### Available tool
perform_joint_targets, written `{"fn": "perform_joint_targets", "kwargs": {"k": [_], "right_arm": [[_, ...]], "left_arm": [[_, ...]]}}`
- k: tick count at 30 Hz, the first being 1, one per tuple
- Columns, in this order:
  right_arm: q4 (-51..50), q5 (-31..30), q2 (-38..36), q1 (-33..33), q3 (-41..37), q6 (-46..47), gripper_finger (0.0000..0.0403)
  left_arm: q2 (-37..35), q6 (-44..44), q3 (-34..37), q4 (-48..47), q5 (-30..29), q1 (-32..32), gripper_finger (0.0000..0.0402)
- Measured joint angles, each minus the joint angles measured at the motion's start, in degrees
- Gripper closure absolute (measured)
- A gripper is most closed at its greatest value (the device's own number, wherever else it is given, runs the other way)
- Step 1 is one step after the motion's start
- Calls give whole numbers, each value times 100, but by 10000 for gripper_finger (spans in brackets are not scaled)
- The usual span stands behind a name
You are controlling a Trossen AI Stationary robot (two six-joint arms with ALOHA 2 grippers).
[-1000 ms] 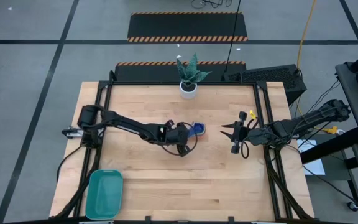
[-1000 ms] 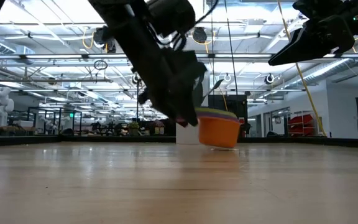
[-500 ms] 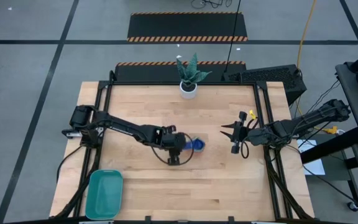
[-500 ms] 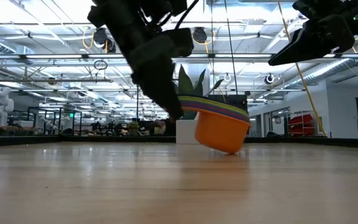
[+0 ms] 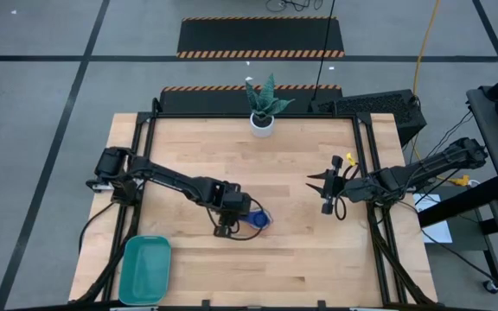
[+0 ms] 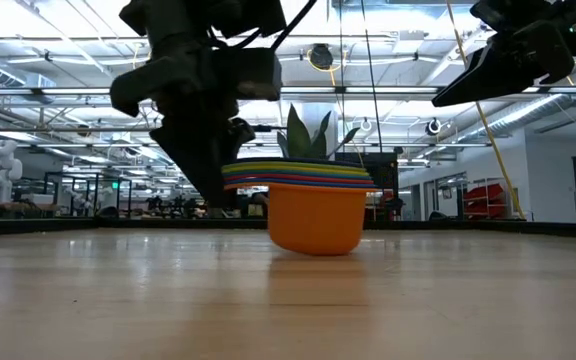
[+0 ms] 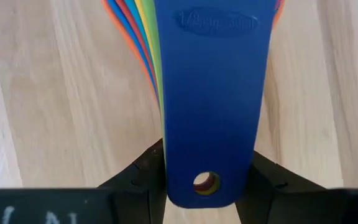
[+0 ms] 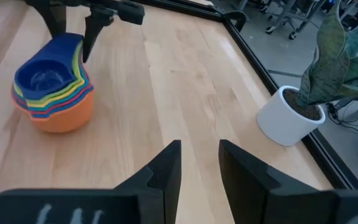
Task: Nest measuring cups in basket
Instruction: Stack the violet measuring cup on the green measuring cup
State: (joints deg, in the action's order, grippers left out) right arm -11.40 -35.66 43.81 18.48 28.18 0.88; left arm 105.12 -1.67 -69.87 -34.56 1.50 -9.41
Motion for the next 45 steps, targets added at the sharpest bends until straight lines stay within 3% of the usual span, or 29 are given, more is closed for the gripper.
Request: {"fn": "perform_joint_targets", "kwargs": {"k": [13,22,31,34,45], "right_arm": [[219,-6,319,-3,0,443,300],[1872,29,2170,-347,0,397,300],[3696,1526,3756,-822,0,278,300],[4125,1788,4100,-883,4,296,300],[4272,1767,4529,-948,47,296,300]], "left_arm": [[-7,286,0,-305,-1269,68,201],[-7,549,0,-340,-2020,70,184],[-4,1235,2,-166,-2952,98,183],[-4,1254,2,52,-3023,176,183],[-2,1246,2,642,-3023,443,183]]}}
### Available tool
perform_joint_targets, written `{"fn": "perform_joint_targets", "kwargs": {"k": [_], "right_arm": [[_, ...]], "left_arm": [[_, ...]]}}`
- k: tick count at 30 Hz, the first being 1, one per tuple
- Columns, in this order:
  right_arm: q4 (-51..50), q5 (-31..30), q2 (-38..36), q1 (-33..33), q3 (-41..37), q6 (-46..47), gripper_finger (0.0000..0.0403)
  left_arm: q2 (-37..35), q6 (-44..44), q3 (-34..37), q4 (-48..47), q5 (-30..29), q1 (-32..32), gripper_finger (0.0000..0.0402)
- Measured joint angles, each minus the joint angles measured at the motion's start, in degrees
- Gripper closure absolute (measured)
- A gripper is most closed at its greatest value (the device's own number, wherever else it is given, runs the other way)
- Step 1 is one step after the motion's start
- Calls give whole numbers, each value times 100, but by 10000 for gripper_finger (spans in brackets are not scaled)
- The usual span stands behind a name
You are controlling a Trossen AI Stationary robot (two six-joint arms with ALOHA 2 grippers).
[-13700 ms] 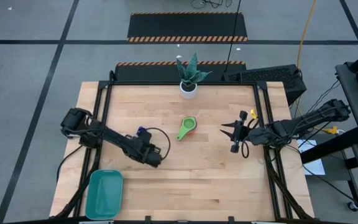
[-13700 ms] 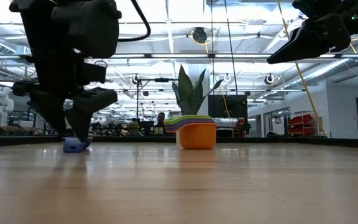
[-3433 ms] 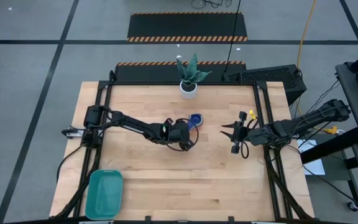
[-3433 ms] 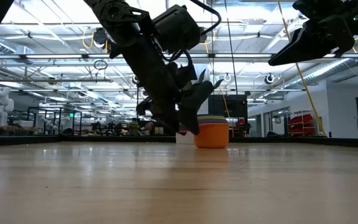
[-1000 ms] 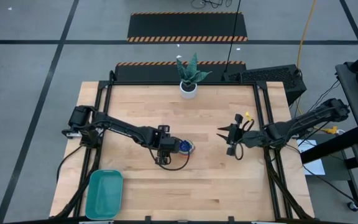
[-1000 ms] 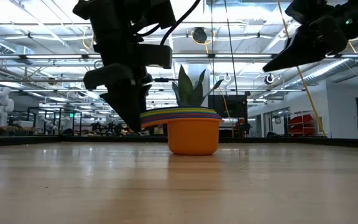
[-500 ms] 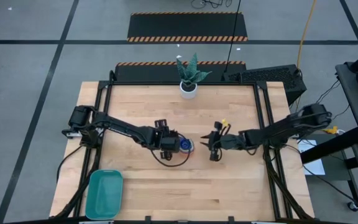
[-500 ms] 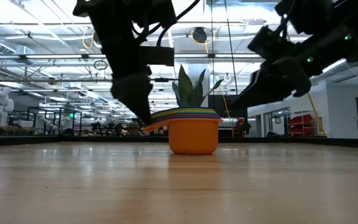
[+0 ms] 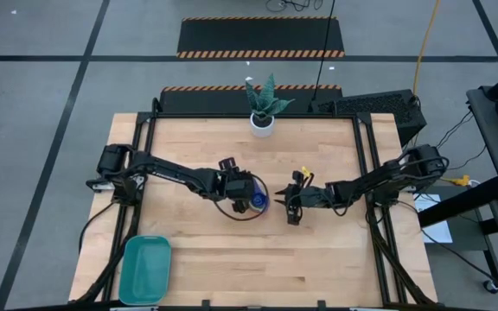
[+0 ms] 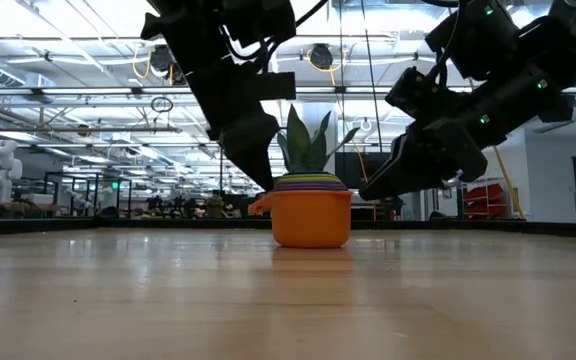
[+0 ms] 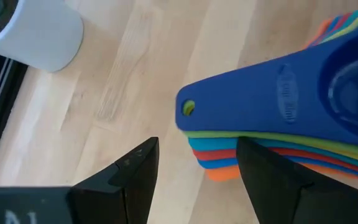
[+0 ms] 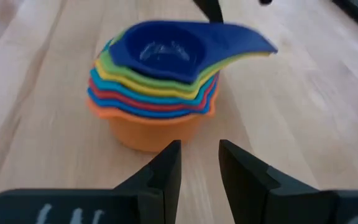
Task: Nest measuring cups in basket
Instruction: Stack the violet measuring cup on the green measuring cup
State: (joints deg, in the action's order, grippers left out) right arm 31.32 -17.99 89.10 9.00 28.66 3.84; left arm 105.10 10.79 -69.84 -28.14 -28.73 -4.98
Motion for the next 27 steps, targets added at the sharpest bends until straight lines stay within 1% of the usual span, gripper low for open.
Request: {"fn": "perform_joint_targets", "kwargs": {"k": [4,8,11,13,18,23,27], "right_arm": [[99,2,141,-33,1,11,300],[399,10,433,-36,-1,24,300],[737,17,632,-36,3,16,300],[951,33,749,-36,2,15,300],[1116,179,835,-36,1,4,300],[1150,178,835,-36,4,21,300],[1183,178,835,-31,7,46,300]], "left_arm": [[-38,89,1,-110,4,19,183],[-219,536,4,-469,94,-68,183],[-302,859,4,-716,343,-175,183],[-317,934,4,-638,529,-225,183],[-21,878,9,-571,610,-219,183],[268,814,9,-505,621,-75,183],[363,670,9,-464,505,65,183]]}}
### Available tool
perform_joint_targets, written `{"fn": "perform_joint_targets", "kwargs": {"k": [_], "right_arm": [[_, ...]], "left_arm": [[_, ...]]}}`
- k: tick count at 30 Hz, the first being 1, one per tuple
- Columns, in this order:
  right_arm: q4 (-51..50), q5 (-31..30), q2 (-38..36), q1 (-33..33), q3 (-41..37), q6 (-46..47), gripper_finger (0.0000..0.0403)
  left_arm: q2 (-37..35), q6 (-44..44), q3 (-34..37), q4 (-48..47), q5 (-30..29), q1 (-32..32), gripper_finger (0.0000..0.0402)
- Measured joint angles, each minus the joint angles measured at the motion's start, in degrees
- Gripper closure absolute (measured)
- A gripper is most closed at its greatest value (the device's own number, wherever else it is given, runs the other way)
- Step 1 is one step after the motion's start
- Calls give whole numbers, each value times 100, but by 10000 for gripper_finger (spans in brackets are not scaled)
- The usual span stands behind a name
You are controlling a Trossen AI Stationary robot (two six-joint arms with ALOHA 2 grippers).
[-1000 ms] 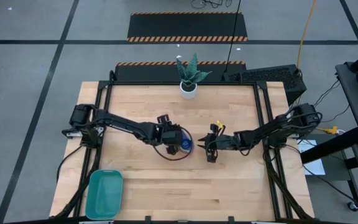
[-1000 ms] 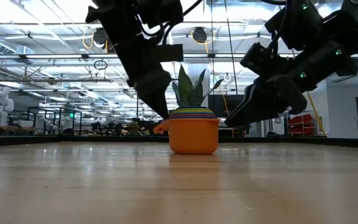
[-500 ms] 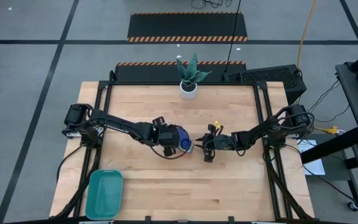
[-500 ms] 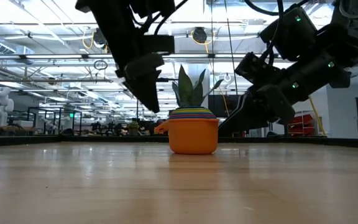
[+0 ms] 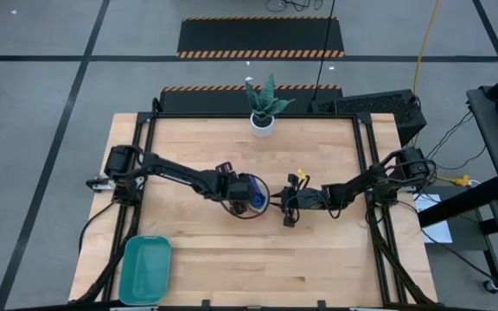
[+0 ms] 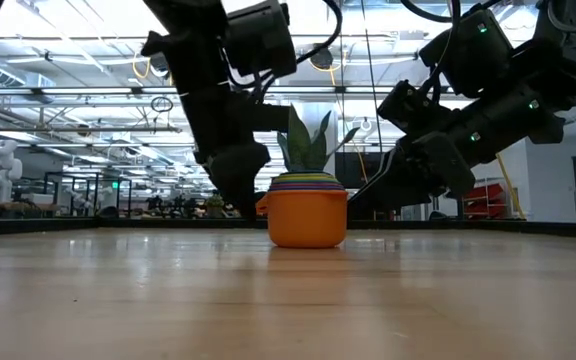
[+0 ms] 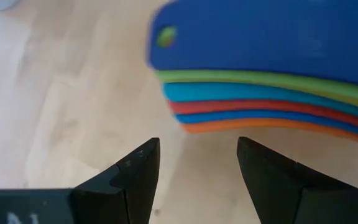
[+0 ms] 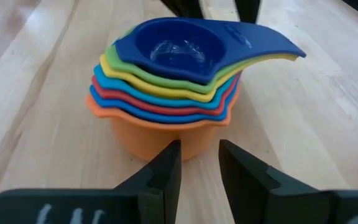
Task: Nest measuring cups in basket
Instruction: Stack the violet measuring cup on the green measuring cup
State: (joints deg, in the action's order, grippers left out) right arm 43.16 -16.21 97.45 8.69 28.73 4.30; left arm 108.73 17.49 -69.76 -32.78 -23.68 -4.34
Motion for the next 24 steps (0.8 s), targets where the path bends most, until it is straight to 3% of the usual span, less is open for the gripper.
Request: {"fn": "perform_joint_targets", "kwargs": {"k": [4,15,24], "right_arm": [[20,2,0,0,0,94,300],[2,449,-2,9,0,214,300],[-555,429,-2,-14,2,-38,300]], "left_arm": [[0,-87,0,207,-103,120,183],[50,-865,-3,1531,332,337,183],[50,-926,-9,1424,338,363,183]]}}
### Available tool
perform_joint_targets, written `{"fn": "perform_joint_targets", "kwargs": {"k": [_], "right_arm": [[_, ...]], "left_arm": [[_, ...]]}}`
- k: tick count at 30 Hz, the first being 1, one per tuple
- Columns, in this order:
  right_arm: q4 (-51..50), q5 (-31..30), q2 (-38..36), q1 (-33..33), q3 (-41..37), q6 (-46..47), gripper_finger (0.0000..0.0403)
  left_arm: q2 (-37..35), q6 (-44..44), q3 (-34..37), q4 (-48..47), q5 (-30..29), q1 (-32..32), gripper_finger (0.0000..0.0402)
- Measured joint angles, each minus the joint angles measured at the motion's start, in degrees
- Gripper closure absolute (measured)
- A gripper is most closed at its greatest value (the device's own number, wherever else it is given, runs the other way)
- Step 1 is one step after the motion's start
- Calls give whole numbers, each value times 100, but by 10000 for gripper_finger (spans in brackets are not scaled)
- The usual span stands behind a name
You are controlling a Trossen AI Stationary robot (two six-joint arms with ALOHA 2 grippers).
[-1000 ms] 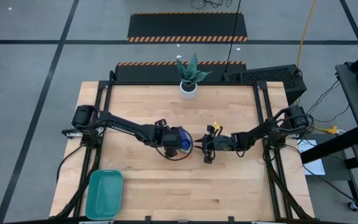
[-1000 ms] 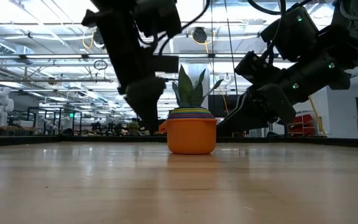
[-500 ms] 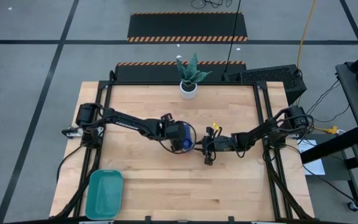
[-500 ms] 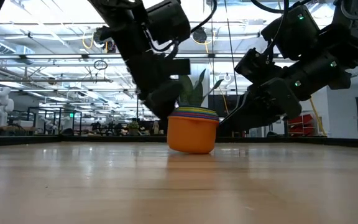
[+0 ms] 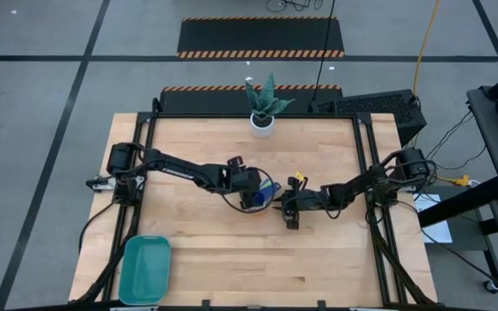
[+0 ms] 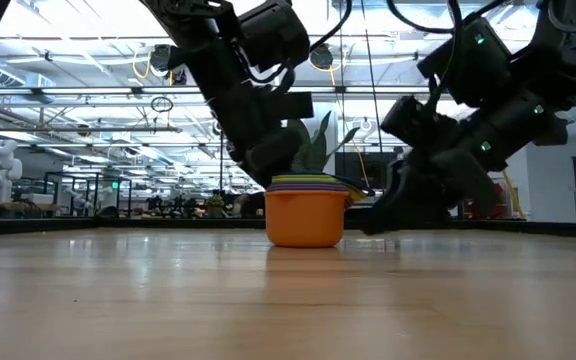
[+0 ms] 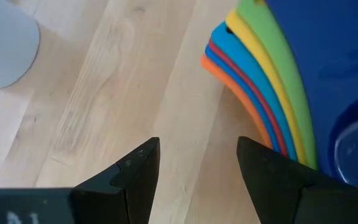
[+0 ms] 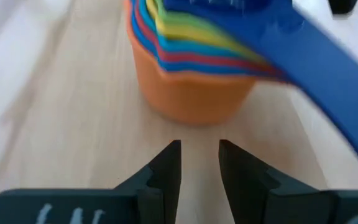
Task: Nest measuring cups in basket
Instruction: Stack the violet measuring cup on the green measuring cup
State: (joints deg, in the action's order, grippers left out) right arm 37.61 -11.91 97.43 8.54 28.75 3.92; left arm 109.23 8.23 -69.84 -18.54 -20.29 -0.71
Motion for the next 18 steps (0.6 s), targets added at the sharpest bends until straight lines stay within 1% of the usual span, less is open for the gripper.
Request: {"fn": "perform_joint_targets", "kwargs": {"k": [6,12,15,18], "right_arm": [[-357,0,-63,-75,2,-27,300],[-817,-15,-409,-75,17,-211,300],[-997,-44,-630,-75,33,-391,301],[-979,-243,-747,-89,37,-643,308]], "left_arm": [[0,125,0,-230,-4,-16,183],[-17,428,0,-623,-11,-104,183],[-208,765,4,-999,-51,-197,183],[-516,936,0,-1225,-174,-286,183]]}}
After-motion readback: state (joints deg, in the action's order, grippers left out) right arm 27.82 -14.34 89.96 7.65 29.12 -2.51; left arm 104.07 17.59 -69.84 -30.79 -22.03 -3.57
